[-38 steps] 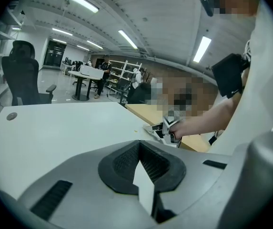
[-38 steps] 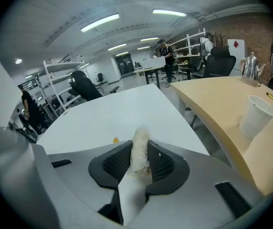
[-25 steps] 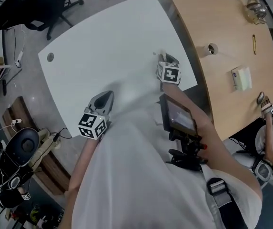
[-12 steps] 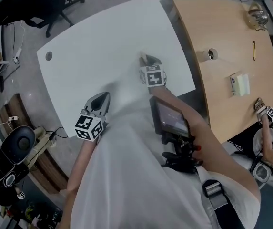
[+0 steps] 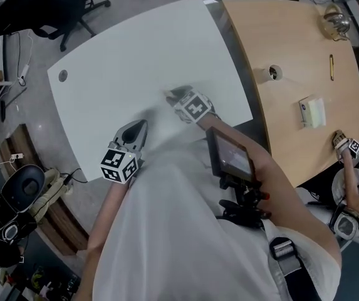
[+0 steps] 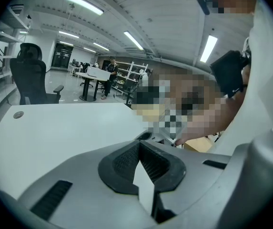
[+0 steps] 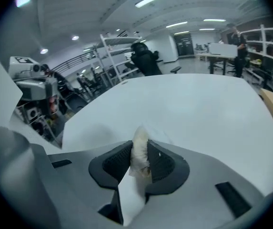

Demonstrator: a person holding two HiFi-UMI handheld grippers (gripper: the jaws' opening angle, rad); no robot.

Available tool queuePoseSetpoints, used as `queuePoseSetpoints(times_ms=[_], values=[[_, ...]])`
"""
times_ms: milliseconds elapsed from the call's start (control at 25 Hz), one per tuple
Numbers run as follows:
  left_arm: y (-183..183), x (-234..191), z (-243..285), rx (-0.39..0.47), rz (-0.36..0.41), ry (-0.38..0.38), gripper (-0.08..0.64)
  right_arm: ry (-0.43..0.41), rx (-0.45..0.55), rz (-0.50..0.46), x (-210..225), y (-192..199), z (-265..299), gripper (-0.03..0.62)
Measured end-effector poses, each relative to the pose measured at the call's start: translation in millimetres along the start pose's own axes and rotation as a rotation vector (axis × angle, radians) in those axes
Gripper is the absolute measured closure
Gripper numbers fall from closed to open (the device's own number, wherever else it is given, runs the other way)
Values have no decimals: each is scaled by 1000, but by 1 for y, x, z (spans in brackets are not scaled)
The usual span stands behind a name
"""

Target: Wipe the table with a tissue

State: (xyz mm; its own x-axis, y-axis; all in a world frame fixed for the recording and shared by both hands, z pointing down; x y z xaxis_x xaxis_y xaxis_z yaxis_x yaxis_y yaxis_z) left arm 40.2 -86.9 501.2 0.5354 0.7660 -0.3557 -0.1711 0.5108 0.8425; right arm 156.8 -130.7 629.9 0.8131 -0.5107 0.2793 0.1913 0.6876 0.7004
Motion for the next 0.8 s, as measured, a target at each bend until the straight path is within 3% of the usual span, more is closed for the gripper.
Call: queuePoseSetpoints(times_ms=[120,240,320,440,560,800], values=[[-3,10,8,4,4,-3,555,-180,-47,-88,-28,15,-4,495],[-5,14,13,9,0,-25,555,-261,46,-64,-31,8,-18,495],[-5,16,16,14,-5,-40,555,-244,170,6,-15,-10,-36,495],[-2,18,18,22,-20,-70,555,-142,284,110,32,-26,-65,495],[2,20,17,34,-40,-106,555,-55,302,143,71,-23,-86,495],[12,28,14,45,-74,-153,555,5,287,149,95,-10,-105,495]])
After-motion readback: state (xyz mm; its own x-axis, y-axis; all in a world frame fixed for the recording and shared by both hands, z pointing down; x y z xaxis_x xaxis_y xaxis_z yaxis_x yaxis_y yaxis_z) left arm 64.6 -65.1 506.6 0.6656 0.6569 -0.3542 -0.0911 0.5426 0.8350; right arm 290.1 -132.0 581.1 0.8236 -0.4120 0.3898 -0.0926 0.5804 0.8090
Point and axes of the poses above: the fingertips, and each gripper's own axes: z forward along the fingers, x to its right, y out of its underside, the point moved 2 cm from there along -z, backward along the fingers, and after that the axes turned 7 degrees about x, right-handed, at the moved point
